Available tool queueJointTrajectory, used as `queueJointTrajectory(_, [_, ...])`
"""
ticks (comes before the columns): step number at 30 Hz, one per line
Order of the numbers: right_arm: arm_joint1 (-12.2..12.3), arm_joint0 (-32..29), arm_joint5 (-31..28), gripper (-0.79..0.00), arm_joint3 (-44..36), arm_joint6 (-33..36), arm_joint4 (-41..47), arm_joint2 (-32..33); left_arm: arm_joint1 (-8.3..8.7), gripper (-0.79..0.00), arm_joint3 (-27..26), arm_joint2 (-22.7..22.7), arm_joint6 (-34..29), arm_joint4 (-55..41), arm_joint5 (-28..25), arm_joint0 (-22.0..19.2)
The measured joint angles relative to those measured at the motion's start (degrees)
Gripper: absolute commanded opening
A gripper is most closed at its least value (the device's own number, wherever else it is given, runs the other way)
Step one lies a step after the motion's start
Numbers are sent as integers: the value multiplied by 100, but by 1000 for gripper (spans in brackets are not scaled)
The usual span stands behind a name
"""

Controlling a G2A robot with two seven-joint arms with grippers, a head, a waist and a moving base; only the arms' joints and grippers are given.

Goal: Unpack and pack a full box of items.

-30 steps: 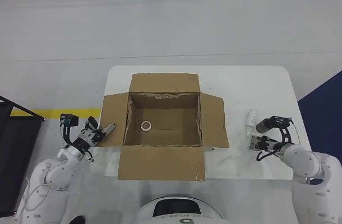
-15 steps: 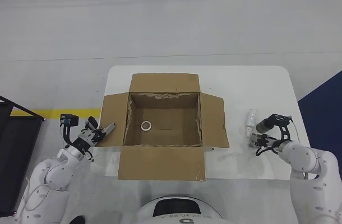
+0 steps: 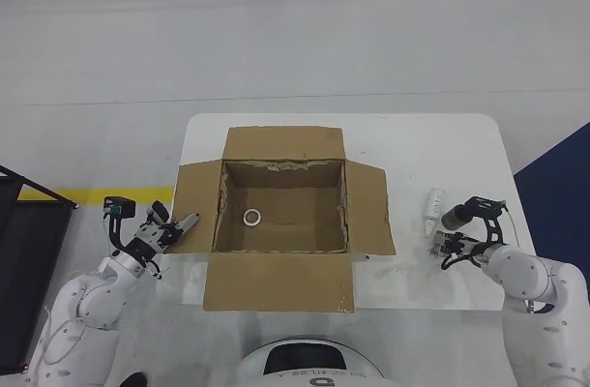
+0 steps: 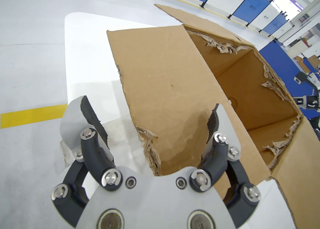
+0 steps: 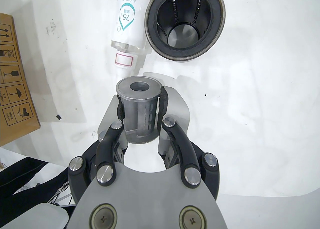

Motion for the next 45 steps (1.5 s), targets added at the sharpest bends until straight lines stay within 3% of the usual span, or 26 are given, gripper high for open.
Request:
queueJointTrajectory(22, [49,-701,-53,-416,-972,-536,750,395,0,0,0,0,0,0,0,0])
queueJointTrajectory(31, [-17,-1621,-1196,-351,-2836,-1611,2240,686,0,0,0,0,0,0,0,0])
queueJointTrajectory(36, [45,-1238,-1968,-345,-2826,-1407,2092,-168,0,0,0,0,0,0,0,0])
queueJointTrajectory(41, [71,-244,-1236,-376,-2830,-802,1275,-1596,0,0,0,0,0,0,0,0])
queueJointTrajectory(45, [41,556,-505,-339,-2776,-350,829,-2643,0,0,0,0,0,0,0,0])
